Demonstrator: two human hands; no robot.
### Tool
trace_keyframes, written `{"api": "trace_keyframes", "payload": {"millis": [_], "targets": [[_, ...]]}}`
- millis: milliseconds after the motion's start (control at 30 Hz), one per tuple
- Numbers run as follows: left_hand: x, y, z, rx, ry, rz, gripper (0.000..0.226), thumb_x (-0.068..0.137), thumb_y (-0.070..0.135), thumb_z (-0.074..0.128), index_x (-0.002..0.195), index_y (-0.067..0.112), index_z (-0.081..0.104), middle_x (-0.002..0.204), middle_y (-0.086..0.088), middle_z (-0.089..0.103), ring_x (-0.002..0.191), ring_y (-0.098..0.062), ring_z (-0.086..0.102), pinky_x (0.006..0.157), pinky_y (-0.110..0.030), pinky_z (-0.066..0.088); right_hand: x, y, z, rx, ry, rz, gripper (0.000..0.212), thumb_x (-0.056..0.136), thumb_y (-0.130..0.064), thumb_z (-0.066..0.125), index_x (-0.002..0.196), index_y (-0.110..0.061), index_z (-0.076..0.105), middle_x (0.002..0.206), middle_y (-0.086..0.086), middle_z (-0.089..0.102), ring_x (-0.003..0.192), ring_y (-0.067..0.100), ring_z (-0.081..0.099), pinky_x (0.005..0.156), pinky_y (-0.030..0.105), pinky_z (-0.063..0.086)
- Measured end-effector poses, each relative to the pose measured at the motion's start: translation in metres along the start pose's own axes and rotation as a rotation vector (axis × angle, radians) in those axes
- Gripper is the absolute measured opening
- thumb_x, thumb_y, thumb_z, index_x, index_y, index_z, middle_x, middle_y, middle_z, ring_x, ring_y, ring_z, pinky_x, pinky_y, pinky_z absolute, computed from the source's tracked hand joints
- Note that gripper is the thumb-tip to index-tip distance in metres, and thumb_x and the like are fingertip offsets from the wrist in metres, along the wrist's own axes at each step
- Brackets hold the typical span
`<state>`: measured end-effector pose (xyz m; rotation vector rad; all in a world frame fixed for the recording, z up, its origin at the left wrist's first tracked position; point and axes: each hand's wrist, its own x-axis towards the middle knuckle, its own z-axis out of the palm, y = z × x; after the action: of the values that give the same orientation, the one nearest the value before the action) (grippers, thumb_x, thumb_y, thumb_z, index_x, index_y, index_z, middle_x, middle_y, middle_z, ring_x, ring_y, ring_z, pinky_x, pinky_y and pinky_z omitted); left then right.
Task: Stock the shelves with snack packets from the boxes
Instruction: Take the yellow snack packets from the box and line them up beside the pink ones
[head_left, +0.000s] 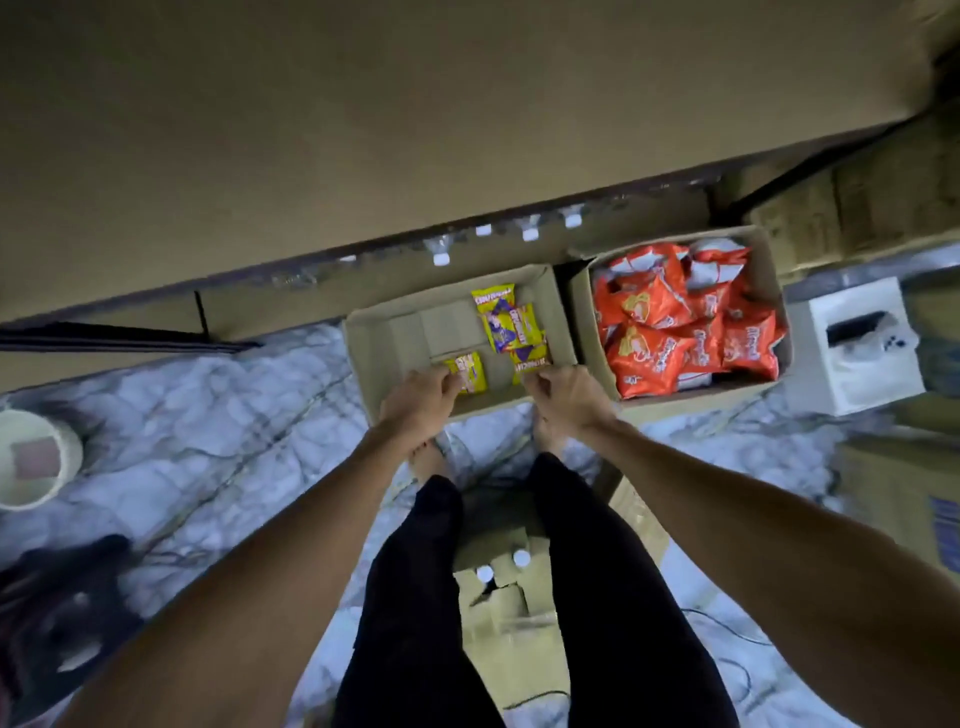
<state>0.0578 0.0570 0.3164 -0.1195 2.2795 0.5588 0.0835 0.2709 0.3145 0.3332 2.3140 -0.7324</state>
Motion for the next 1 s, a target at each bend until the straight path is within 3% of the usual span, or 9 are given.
{"api": "trace_keyframes", "payload": {"millis": [67,167,400,467,533,600,733,833,1000], "targets": [[0.038,-0.019,0.025,0.021,-0.016,-0.017,0.039,0.103,0.043,0.041,0.082,0.015,0.058,0.099,-0.021,0.066,0.095,-0.037,0.063,0.078,-0.039,0.049,0.040,0.017,0.023,-0.008,-0.015,-0.003,0.036,0.101,-0.044,0.047,0.077,-0.018,0.056,0.075,0.015,0.058,0.079,0.038,0.066,0.060,0.030,0.036],[0.095,-0.047,0.067,0.047,-0.020,-0.002,0.044,0.102,0.041,0.044,0.064,0.019,0.044,0.089,-0.019,0.065,0.086,-0.035,0.063,0.071,-0.037,0.047,0.090,0.043,0.066,-0.046,-0.016,-0.041,0.039,0.100,-0.045,0.048,0.084,-0.012,0.063,0.086,0.021,0.067,0.086,0.040,0.068,0.066,0.035,0.045],[0.193,-0.100,0.151,0.128,-0.073,0.033,0.044,0.099,0.050,0.050,0.069,0.018,0.045,0.086,-0.015,0.065,0.086,-0.035,0.064,0.070,-0.037,0.047,0.183,0.095,0.145,-0.029,-0.038,-0.024,0.048,0.098,-0.052,0.045,0.095,-0.010,0.068,0.096,0.021,0.069,0.093,0.039,0.068,0.077,0.041,0.056],[0.221,-0.113,0.169,0.111,-0.091,0.048,0.037,0.097,0.047,0.054,0.075,0.018,0.052,0.093,-0.018,0.067,0.090,-0.035,0.065,0.073,-0.039,0.051,0.211,0.109,0.168,0.010,-0.021,-0.041,0.068,0.087,-0.071,0.032,0.094,-0.013,0.067,0.093,0.017,0.070,0.090,0.036,0.069,0.078,0.045,0.057],[0.249,-0.126,0.184,0.108,-0.113,0.057,0.029,0.096,0.043,0.059,0.097,0.014,0.063,0.106,-0.018,0.067,0.100,-0.036,0.064,0.081,-0.041,0.052,0.241,0.127,0.191,0.028,-0.018,-0.036,0.085,0.080,-0.085,0.021,0.099,-0.016,0.067,0.097,0.015,0.070,0.093,0.034,0.068,0.080,0.044,0.057],[0.275,-0.140,0.197,0.156,-0.146,0.055,0.046,0.095,0.045,0.060,0.125,0.011,0.058,0.122,-0.020,0.061,0.111,-0.037,0.059,0.089,-0.043,0.050,0.261,0.137,0.205,0.008,-0.038,0.003,0.070,0.089,-0.076,0.033,0.103,-0.015,0.066,0.105,0.016,0.068,0.099,0.035,0.065,0.083,0.042,0.054],[0.318,-0.159,0.223,0.145,-0.199,0.040,0.064,0.094,0.044,0.062,0.146,0.012,0.040,0.143,-0.019,0.047,0.127,-0.035,0.050,0.101,-0.045,0.045,0.300,0.162,0.230,0.003,0.014,0.021,0.042,0.095,-0.062,0.049,0.097,-0.021,0.053,0.108,0.015,0.066,0.102,0.035,0.062,0.075,0.033,0.040],[0.337,-0.162,0.240,0.137,-0.220,0.038,0.074,0.093,0.044,0.064,0.152,0.014,0.031,0.149,-0.016,0.042,0.133,-0.033,0.045,0.105,-0.048,0.043,0.322,0.176,0.244,0.019,0.059,0.043,0.047,0.092,-0.064,0.052,0.101,-0.018,0.053,0.106,0.014,0.063,0.103,0.034,0.060,0.075,0.031,0.039],[0.354,-0.167,0.262,0.147,-0.203,0.011,0.079,0.090,0.043,0.069,0.153,0.017,0.029,0.149,-0.015,0.042,0.133,-0.035,0.044,0.105,-0.049,0.043,0.339,0.186,0.261,0.037,0.073,0.084,0.060,0.090,-0.063,0.057,0.125,-0.014,0.054,0.124,0.014,0.059,0.117,0.032,0.055,0.090,0.036,0.045]]}}
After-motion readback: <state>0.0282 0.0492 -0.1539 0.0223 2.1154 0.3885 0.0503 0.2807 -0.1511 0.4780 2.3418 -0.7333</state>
